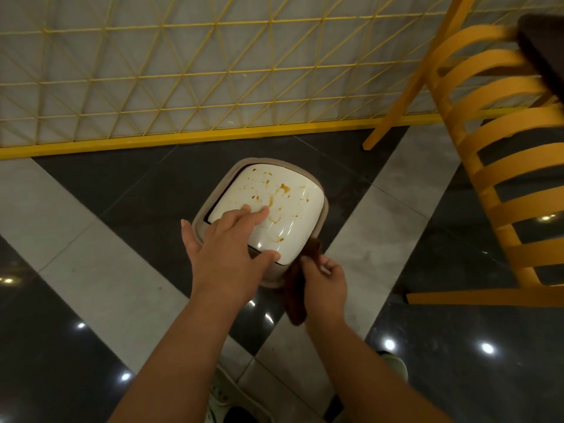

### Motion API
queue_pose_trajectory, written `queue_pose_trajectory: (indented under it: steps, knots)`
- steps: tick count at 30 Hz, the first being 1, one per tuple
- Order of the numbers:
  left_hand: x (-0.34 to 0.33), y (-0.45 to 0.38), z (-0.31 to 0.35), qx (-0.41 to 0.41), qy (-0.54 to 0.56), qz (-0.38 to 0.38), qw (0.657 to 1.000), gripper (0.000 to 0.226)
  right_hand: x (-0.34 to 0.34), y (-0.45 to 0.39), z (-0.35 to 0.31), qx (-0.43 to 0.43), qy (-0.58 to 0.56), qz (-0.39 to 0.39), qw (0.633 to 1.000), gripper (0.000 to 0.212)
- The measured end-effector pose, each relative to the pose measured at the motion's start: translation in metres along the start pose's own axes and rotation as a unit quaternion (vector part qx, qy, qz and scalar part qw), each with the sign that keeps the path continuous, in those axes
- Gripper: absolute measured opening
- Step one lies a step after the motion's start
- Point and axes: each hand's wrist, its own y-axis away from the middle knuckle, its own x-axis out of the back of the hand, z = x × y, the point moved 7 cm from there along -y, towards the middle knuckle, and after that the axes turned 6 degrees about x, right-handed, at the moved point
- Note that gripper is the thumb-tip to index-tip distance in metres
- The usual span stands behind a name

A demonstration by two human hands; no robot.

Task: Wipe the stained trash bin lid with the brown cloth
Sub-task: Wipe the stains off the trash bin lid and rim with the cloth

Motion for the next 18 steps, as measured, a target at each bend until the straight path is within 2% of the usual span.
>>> queue_pose_trajectory:
  steps: [3,5,10,15,18]
  knots:
    - [0.000,-0.001,0.001,0.009,-0.004,-0.002,1.000,0.069,-0.006,-0.012,-0.011,0.010,-0.032,0.028,0.999,0.018]
    - [0.000,-0.002,0.002,0.016,-0.012,-0.003,1.000,0.070,-0.012,0.001,0.005,0.012,-0.045,0.046,0.998,0.020]
    - [-0.001,0.000,0.004,0.009,-0.021,-0.002,1.000,0.069,-0.018,0.022,0.039,-0.055,-0.085,0.009,0.995,0.021]
    - [0.002,-0.002,-0.010,-0.020,0.083,-0.046,0.995,0.051,0.004,-0.013,-0.001,-0.007,0.058,-0.061,0.996,0.021]
    - [-0.002,-0.001,-0.011,-0.051,0.085,-0.060,0.993,0.057,0.013,-0.029,-0.023,-0.001,0.109,-0.085,0.990,0.015]
